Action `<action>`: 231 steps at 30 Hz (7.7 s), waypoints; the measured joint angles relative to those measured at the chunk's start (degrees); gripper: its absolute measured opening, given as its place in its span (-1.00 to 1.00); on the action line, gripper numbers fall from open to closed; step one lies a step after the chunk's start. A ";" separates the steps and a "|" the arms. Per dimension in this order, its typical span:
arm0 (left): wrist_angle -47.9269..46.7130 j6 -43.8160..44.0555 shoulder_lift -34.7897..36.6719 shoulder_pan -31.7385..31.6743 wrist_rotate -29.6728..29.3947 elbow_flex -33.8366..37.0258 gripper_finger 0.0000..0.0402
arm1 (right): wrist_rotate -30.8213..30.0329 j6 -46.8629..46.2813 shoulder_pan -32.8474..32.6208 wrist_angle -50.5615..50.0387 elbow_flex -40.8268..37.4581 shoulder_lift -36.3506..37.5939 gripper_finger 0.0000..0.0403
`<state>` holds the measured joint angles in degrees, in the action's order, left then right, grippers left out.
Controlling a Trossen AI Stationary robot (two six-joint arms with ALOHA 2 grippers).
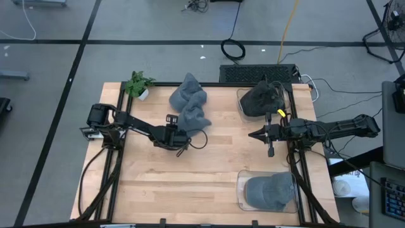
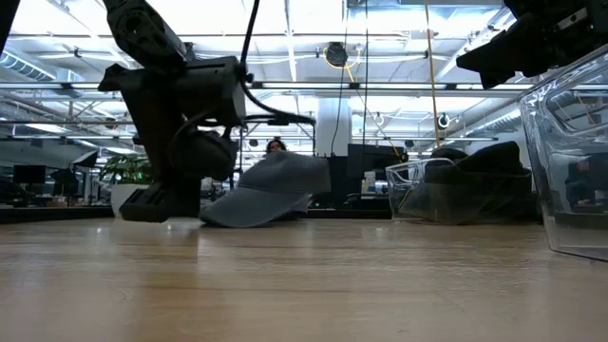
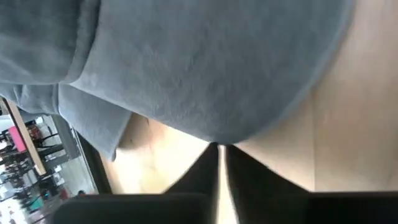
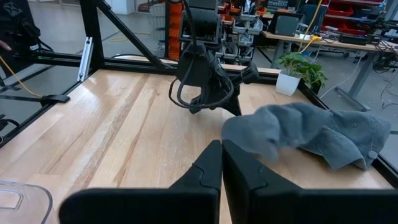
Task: Pick & Place hat
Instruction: Put the bottom gray cap into the bottom transparent bin
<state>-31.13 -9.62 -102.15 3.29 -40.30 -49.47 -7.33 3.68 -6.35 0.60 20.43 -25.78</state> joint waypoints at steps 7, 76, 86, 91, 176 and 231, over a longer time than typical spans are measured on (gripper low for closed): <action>4.61 1.00 0.04 -0.07 3.54 -0.02 -0.98 | -0.02 0.00 0.00 0.00 0.00 -0.02 -1.00; 26.38 -27.43 0.13 -5.39 2.82 -0.09 0.13 | -0.07 0.46 0.01 3.87 -1.92 -0.01 -1.00; 31.61 -22.29 0.33 -8.66 2.91 -0.26 -0.89 | -0.09 0.46 0.00 3.87 -1.92 -0.01 -1.00; 35.23 -22.64 0.95 -6.96 2.70 -0.25 -0.95 | -0.09 0.46 0.00 3.89 -1.92 0.00 -1.00; 32.75 -59.33 11.10 22.69 -37.49 -20.81 -0.96 | 40.94 -61.17 16.76 67.44 11.96 -40.05 0.30; 23.65 -28.28 11.11 22.23 -23.51 -20.85 -0.74 | 37.13 -38.11 18.34 19.47 26.97 -32.86 -1.00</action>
<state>-7.48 -37.89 -91.04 25.52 -63.81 -70.32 29.80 -34.43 11.99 20.07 47.40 -58.64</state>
